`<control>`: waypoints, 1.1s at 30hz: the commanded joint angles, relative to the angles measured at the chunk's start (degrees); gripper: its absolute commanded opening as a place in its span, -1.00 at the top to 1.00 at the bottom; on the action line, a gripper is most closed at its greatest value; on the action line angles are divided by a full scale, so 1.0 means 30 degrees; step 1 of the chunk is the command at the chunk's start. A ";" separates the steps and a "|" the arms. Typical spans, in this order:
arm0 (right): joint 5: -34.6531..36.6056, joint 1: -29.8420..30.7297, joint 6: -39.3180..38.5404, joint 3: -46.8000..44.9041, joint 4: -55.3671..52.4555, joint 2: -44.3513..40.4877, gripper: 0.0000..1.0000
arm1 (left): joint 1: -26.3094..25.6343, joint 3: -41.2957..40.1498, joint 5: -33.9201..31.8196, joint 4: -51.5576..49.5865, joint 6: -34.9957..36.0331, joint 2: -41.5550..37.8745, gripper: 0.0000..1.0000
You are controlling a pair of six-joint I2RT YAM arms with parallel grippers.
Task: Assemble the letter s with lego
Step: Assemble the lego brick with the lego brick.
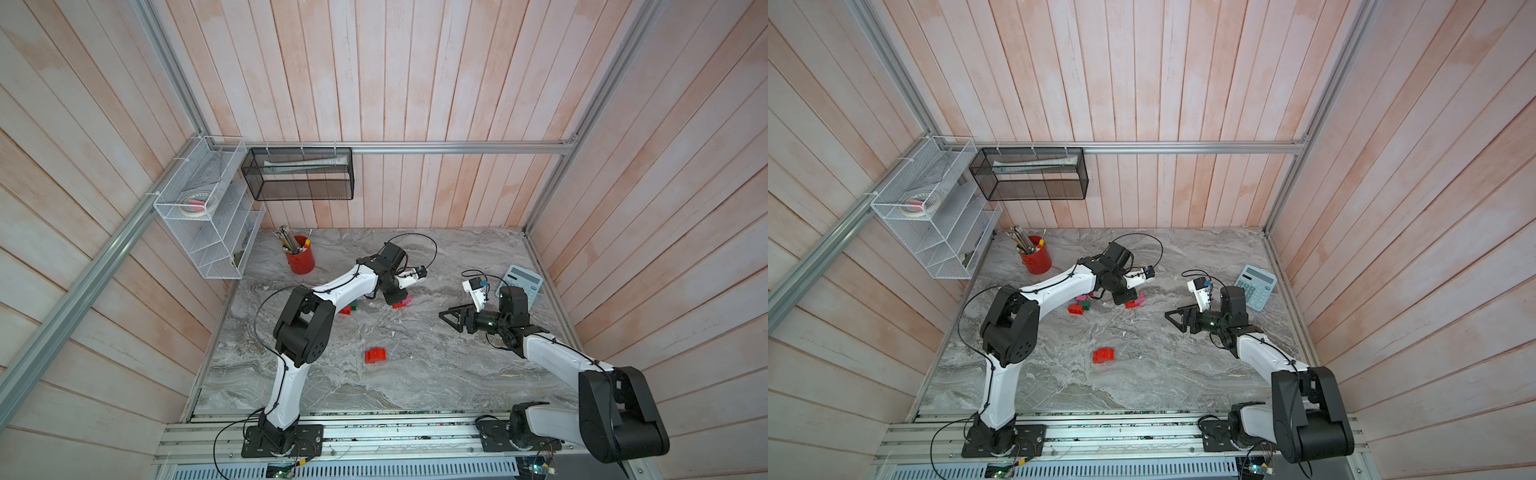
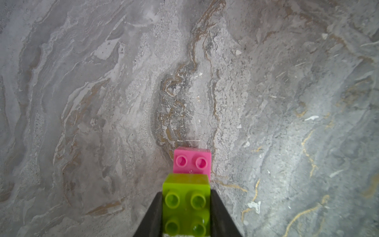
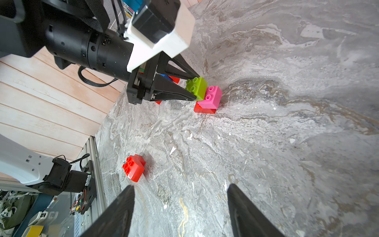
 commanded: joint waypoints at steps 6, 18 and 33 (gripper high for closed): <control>-0.0409 -0.0123 -0.0331 0.0598 -0.0418 0.0089 -0.46 | 0.0090 -0.0080 -0.0580 -0.1007 0.0638 0.1056 0.41; -0.0393 -0.0128 -0.0302 0.0735 -0.0617 -0.0028 -0.46 | 0.0070 -0.0009 -0.1302 -0.0534 0.0677 0.1104 0.43; -0.0307 -0.0121 -0.0416 0.1107 -0.0999 -0.0234 -0.46 | 0.0023 -0.1132 -0.0618 0.1027 0.1273 -0.0266 0.47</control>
